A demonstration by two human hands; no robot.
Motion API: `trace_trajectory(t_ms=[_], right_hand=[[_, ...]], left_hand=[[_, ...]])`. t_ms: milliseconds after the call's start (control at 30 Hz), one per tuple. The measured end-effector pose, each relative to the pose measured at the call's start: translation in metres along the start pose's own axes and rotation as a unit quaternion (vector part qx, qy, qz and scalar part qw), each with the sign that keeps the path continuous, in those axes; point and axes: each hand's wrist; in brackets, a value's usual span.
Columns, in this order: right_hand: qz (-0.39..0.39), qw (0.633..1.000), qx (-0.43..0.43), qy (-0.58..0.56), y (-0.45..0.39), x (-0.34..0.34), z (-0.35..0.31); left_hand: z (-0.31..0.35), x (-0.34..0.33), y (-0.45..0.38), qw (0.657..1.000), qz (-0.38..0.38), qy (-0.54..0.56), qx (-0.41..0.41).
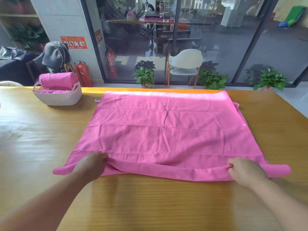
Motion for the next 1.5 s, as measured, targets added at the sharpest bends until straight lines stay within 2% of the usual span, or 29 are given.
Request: trace_trajectory(t_ms=[233, 367, 500, 800, 1000, 1133, 1367, 1500], right_hand=[[-0.018, 0.999, 0.024, -0.012, -0.004, 0.000, -0.008], [-0.035, 0.994, 0.096, -0.032, -0.001, 0.000, -0.022], [-0.042, 0.984, 0.162, -0.062, 0.006, -0.004, -0.042], [-0.079, 0.975, 0.173, -0.112, 0.015, -0.003, -0.051], [-0.046, 0.979, 0.133, -0.149, 0.022, 0.023, -0.049], [-0.004, 0.977, 0.110, -0.183, 0.013, 0.054, -0.042], [0.034, 0.959, 0.103, -0.263, -0.055, 0.115, -0.030], [0.020, 0.952, 0.129, -0.276, -0.144, 0.154, -0.020]], left_hand=[[0.017, -0.020, 0.006, 0.997, -0.004, 0.049, -0.065], [0.055, -0.033, 0.010, 0.987, -0.005, 0.076, -0.141], [0.084, -0.043, 0.012, 0.980, -0.004, 0.088, -0.177], [0.094, -0.035, 0.018, 0.981, -0.021, 0.119, -0.152], [0.091, -0.012, 0.015, 0.977, -0.031, 0.130, -0.164], [0.088, 0.020, -0.006, 0.978, 0.015, 0.129, -0.166], [0.100, 0.075, -0.070, 0.980, 0.044, 0.150, -0.125], [0.117, 0.115, -0.144, 0.983, 0.052, 0.127, -0.118]])
Point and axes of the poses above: each hand's wrist, its own y-axis away from the middle knuckle, its own x-axis out of the back of the hand, z = x × y, and after that the axes turned 8 degrees about y, right-handed
